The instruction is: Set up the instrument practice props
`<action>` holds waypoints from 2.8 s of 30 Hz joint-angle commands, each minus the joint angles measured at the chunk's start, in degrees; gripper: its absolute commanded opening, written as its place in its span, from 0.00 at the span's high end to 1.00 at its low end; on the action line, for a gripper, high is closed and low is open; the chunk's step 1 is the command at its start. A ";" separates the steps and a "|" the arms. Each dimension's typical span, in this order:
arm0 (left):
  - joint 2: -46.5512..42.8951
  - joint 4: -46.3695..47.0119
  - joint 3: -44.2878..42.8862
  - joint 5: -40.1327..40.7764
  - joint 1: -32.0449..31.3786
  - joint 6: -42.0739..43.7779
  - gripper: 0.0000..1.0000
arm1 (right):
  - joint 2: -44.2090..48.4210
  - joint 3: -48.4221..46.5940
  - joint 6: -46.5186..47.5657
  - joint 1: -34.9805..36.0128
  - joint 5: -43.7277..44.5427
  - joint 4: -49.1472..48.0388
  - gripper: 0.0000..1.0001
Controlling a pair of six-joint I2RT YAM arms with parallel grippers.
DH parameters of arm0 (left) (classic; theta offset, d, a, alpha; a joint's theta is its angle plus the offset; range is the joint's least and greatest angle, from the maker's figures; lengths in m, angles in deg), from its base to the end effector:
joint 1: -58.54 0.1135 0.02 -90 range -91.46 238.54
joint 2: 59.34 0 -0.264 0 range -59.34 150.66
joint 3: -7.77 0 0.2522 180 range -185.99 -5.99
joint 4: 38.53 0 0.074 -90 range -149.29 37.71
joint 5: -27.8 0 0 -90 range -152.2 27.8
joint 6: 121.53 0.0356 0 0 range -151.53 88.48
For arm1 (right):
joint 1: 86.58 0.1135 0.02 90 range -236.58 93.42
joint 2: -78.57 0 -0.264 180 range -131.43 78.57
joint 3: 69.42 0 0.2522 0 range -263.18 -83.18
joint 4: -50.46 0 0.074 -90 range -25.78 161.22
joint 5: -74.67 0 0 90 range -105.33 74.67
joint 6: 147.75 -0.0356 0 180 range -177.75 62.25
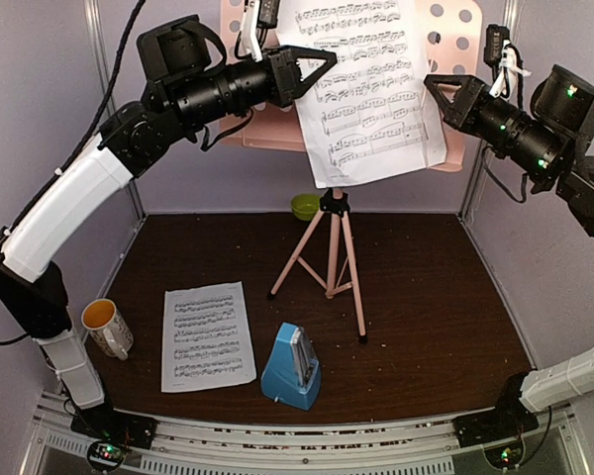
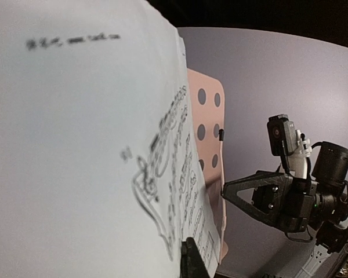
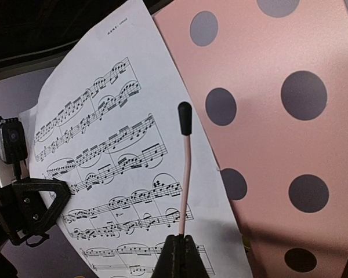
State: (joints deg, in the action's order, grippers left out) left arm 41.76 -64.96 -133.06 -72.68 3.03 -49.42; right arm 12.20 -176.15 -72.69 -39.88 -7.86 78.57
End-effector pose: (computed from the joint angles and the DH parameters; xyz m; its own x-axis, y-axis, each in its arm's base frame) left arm 0.2047 -0.3093 0.5588 -0.1558 -0.3067 -0.9390 0.9067 0.3328 -0.2591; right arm 0.1496 0.1520 0.5419 -0.0230 0.3483 -0.9371 -0.6505 0.7065 0.2786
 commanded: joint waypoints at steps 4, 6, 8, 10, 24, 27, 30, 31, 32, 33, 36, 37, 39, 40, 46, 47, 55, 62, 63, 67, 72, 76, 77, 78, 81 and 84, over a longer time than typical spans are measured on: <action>4.06 -2.39 -8.81 1.76 -0.13 4.20 1.00 | 1.86 2.16 2.20 -0.46 -3.39 -1.56 1.00; 6.24 -3.24 -12.12 1.11 -0.09 5.49 1.00 | 1.86 2.16 2.66 -0.47 -4.12 -1.46 1.00; 7.97 -2.89 -14.83 0.16 -0.09 7.11 1.00 | 1.76 2.18 2.88 -0.42 -4.93 -1.36 1.00; 9.28 -1.72 -16.56 -0.80 0.04 8.85 1.00 | 1.69 2.17 2.90 -0.46 -5.59 -1.43 1.00; 11.90 2.61 -23.46 -7.10 0.74 27.55 1.00 | 2.08 2.83 2.99 -0.45 -6.28 -1.30 1.00; 12.22 2.50 -23.48 -10.19 0.75 29.53 1.00 | 2.14 3.12 2.98 -0.43 -6.23 -1.34 1.00; 12.64 2.11 -23.49 -10.78 0.75 30.09 1.00 | 2.30 3.31 2.90 -0.46 -6.23 -1.43 1.00; 12.83 2.04 -23.49 -10.89 0.75 30.17 1.00 | 2.30 3.38 2.90 -0.47 -6.23 -1.47 1.00; 13.00 1.97 -23.49 -11.30 0.75 30.13 1.00 | 2.37 3.55 2.82 -0.41 -6.23 -1.55 1.00; 13.20 1.95 -23.45 -11.69 0.71 30.04 1.00 | 2.38 3.65 2.83 -0.45 -6.23 -1.66 1.00; 13.73 1.99 -23.49 -11.98 0.43 29.96 1.00 | 2.33 3.76 2.66 -0.46 -6.36 -1.75 1.00; 13.94 2.03 -23.48 -12.05 0.28 30.08 1.00 | 2.32 3.79 2.59 -0.47 -6.41 -1.74 1.00; 14.46 2.12 -23.45 -12.02 -0.10 30.27 0.97 | 2.18 3.84 2.46 -0.42 -6.50 -1.93 1.00; 14.62 2.20 -23.46 -11.88 -0.25 30.24 0.95 | 2.13 3.91 2.38 -0.38 -6.57 -2.03 1.00; 15.03 2.02 -23.45 -10.69 -0.57 29.40 0.82 | 1.95 4.19 1.89 -0.46 -6.91 -2.70 1.00; 15.01 1.84 -23.44 -10.33 -0.63 29.36 0.79 | 1.96 4.21 1.85 -0.47 -6.90 -2.72 1.00; 12.40 0.04 -20.80 -5.38 -0.66 29.13 0.62 | 1.86 4.70 1.68 -0.47 -6.91 -3.22 1.00; 6.54 0.81 -13.36 -1.20 -0.66 26.14 0.32 | 1.92 5.14 1.61 -0.42 -6.60 -3.49 1.00; 5.53 1.14 -11.93 -0.90 -0.66 25.90 0.31 | 1.99 5.16 1.62 -0.46 -6.52 -3.48 1.00; 2.66 2.24 -7.26 -0.24 -0.66 25.21 0.31 | 2.11 5.47 1.66 -0.44 -6.68 -3.48 1.00; 1.69 1.86 -6.17 0.12 -0.66 24.74 0.31 | 2.27 5.82 1.46 -0.47 -6.35 -3.53 1.00; 0.51 2.46 -4.97 0.33 -0.65 24.54 0.27 | 2.44 5.86 1.14 -0.47 -5.47 -3.60 0.88; 0.16 2.47 -4.61 0.42 -0.65 24.46 0.26 | 2.47 5.87 0.95 -0.47 -5.30 -3.62 0.85; -0.22 2.40 -4.19 0.45 -0.65 24.40 0.26 | 2.55 5.87 0.96 -0.44 -5.21 -3.64 0.79; -1.78 2.29 -2.14 0.61 -0.66 24.51 0.23 | 2.80 5.85 0.88 -0.47 -4.77 -3.69 0.70; -4.33 2.74 1.52 0.82 -0.66 24.35 0.21 | 3.06 5.69 0.79 -0.46 -4.65 -3.71 0.60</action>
State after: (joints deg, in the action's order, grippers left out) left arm 41.54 -65.31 -134.76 -72.61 2.55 -24.41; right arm 14.06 -170.53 -71.64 -40.14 -12.94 74.85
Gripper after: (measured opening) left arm 0.778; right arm 0.356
